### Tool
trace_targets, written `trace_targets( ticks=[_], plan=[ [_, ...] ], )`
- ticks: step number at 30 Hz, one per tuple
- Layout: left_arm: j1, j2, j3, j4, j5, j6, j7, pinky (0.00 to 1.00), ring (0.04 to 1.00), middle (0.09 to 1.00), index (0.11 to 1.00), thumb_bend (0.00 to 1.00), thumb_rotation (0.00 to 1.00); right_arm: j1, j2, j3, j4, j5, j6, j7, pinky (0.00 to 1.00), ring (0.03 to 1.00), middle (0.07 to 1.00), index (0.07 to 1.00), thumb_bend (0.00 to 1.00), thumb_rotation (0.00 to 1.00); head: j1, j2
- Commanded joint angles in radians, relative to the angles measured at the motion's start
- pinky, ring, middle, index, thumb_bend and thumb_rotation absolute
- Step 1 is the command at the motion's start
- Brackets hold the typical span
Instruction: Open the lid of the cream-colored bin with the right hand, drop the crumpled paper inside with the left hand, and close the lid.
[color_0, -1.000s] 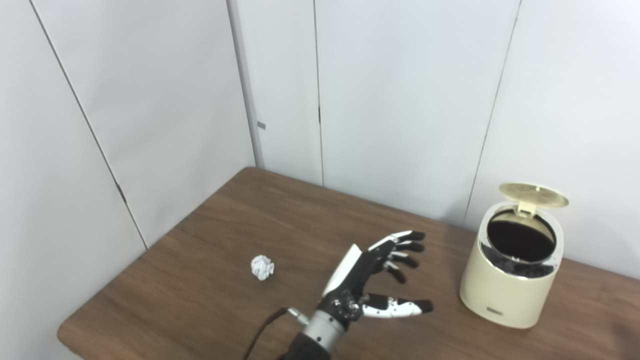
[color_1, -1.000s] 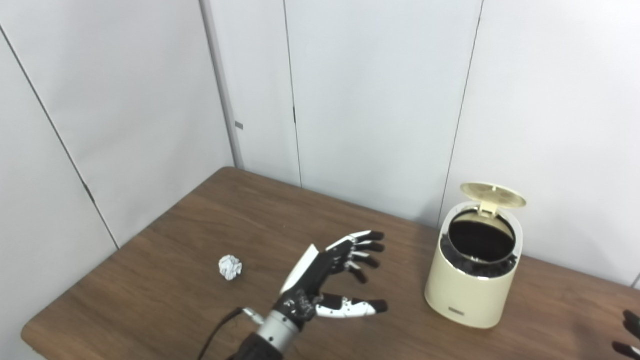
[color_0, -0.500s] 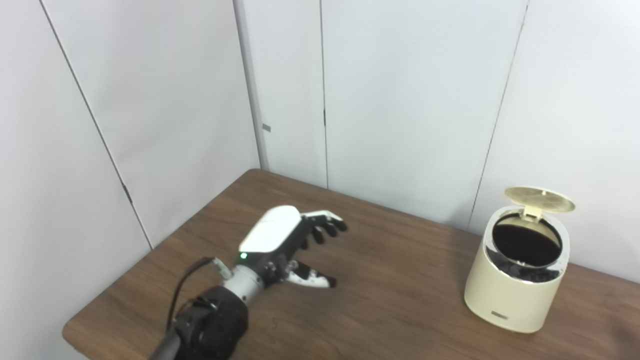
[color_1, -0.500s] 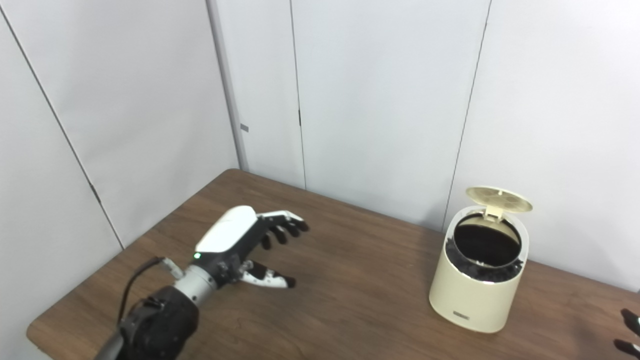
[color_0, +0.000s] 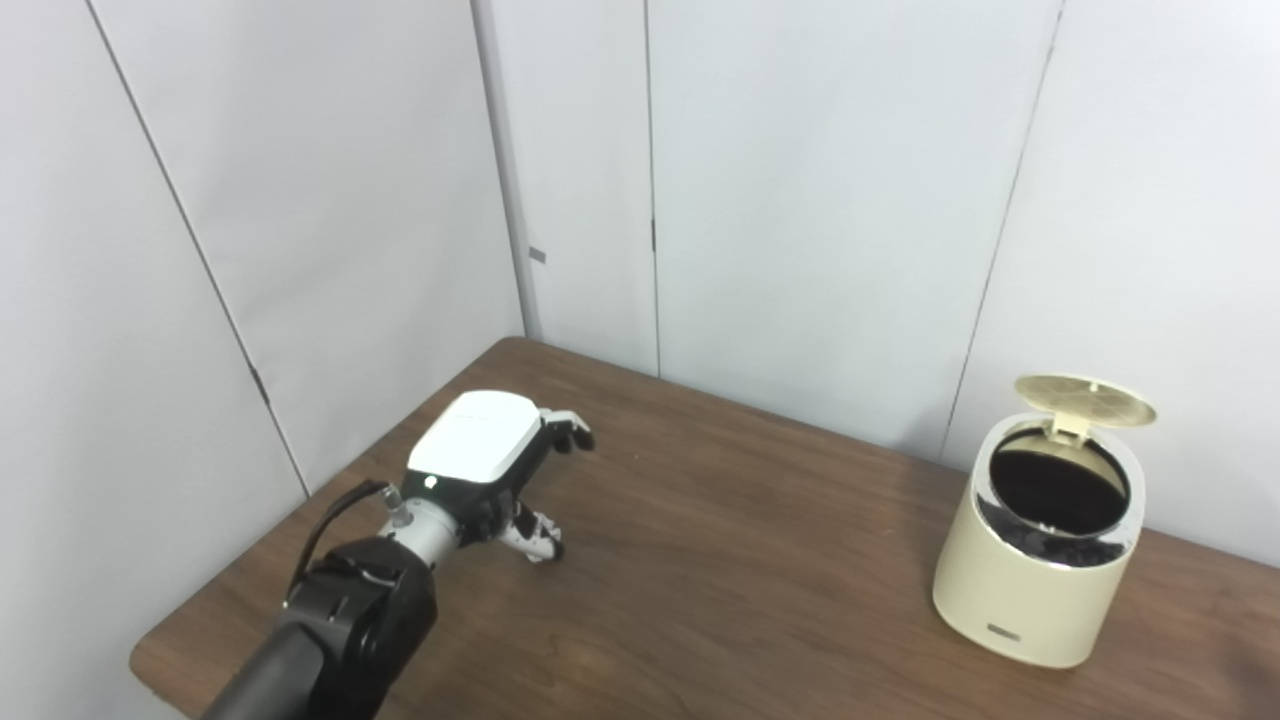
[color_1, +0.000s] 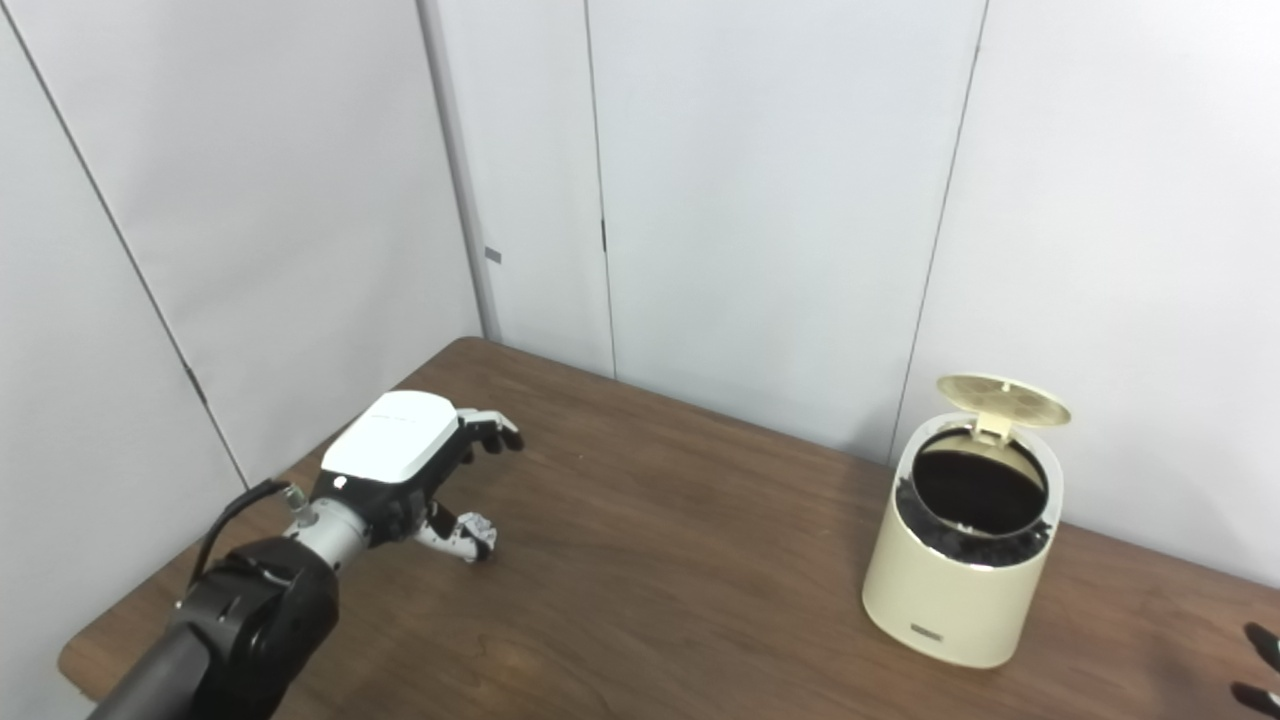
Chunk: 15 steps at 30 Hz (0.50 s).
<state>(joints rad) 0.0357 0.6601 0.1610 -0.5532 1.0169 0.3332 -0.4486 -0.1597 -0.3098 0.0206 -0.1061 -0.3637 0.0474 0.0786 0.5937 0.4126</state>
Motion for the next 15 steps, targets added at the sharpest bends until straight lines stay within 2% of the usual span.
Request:
trace_targets(
  ticks=[1,6,8,12,15],
  plan=[
    [-0.021,0.042,0.003,-0.005,0.072,-0.013,-0.017,0.46,0.633,0.717,0.713,0.91,0.14,-0.039,-0.02,-0.006,-0.034,0.003,-0.028,-0.004,0.63,0.832,0.946,0.932,0.97,0.71,0.0,0.001],
    [-0.036,0.044,-0.006,0.043,0.132,-0.035,-0.038,0.54,0.661,0.701,0.67,0.91,0.17,-0.038,-0.019,-0.005,-0.043,0.0,-0.015,-0.001,0.63,0.834,0.947,0.932,0.98,0.72,-0.003,0.004],
    [-0.045,0.029,-0.005,0.046,0.148,-0.025,-0.061,0.53,0.673,0.704,0.693,0.91,0.17,-0.036,-0.019,-0.005,-0.041,0.001,-0.021,-0.002,0.64,0.836,0.947,0.934,0.97,0.72,-0.003,0.004],
    [-0.049,0.007,-0.003,0.065,0.174,-0.029,-0.056,0.49,0.666,0.702,0.738,0.91,0.18,-0.035,-0.021,-0.007,-0.038,0.01,-0.028,0.0,0.65,0.843,0.95,0.935,0.96,0.71,-0.007,0.007],
    [-0.057,-0.009,-0.006,0.092,0.182,-0.028,-0.053,0.53,0.676,0.714,0.756,0.9,0.19,-0.036,-0.024,-0.003,-0.035,0.004,-0.035,0.0,0.65,0.845,0.949,0.937,0.95,0.72,-0.008,0.007]
  ],
)
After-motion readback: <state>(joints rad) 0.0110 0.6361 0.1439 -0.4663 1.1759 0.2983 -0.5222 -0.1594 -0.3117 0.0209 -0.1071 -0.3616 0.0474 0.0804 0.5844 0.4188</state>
